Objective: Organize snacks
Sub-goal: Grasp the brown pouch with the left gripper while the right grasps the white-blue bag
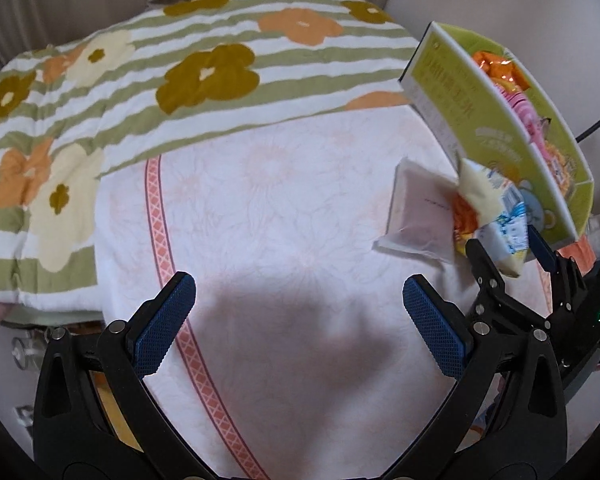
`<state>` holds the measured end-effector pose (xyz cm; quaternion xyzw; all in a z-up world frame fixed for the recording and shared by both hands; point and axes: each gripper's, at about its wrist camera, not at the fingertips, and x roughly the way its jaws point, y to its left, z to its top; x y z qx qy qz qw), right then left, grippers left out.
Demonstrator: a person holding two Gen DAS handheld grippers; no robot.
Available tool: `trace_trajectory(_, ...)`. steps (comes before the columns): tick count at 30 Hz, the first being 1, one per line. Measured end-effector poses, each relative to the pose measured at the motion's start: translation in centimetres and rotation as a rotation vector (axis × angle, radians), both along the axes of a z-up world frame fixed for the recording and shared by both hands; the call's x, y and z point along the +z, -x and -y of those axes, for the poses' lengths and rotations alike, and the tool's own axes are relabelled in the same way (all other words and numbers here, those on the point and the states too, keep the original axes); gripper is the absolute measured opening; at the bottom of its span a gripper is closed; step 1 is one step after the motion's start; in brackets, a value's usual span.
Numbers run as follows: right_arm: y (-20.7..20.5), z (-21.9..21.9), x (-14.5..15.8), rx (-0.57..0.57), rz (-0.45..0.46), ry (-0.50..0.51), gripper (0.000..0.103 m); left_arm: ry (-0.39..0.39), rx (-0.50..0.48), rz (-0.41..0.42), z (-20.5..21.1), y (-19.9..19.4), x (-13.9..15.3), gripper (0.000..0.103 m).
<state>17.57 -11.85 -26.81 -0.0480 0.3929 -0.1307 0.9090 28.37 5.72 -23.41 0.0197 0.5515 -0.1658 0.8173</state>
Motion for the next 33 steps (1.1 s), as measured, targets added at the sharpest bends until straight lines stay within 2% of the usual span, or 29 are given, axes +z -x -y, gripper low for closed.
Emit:
trace_trajectory(7, -0.9, 0.9, -0.7, -0.021, 0.006, 0.005, 0.069, -0.011, -0.023, -0.012, 1.3, -1.1, -1.2, 0.103)
trace_trajectory(16, 0.0, 1.9, -0.2, -0.009, 0.022, -0.071, 0.051, -0.032, -0.143, -0.007, 5.7, -2.8, -2.4, 0.103)
trace_trajectory(24, 1.5, 2.9, 0.8, -0.028, 0.045, -0.193, 0.047, -0.09, -0.322, -0.018, 11.1, -3.8, -4.6, 0.103)
trace_trajectory(33, 3.4, 4.1, 1.3, -0.054, 0.041, -0.289, 0.044, -0.088, -0.421, -0.007, 14.6, -4.2, -5.6, 0.103)
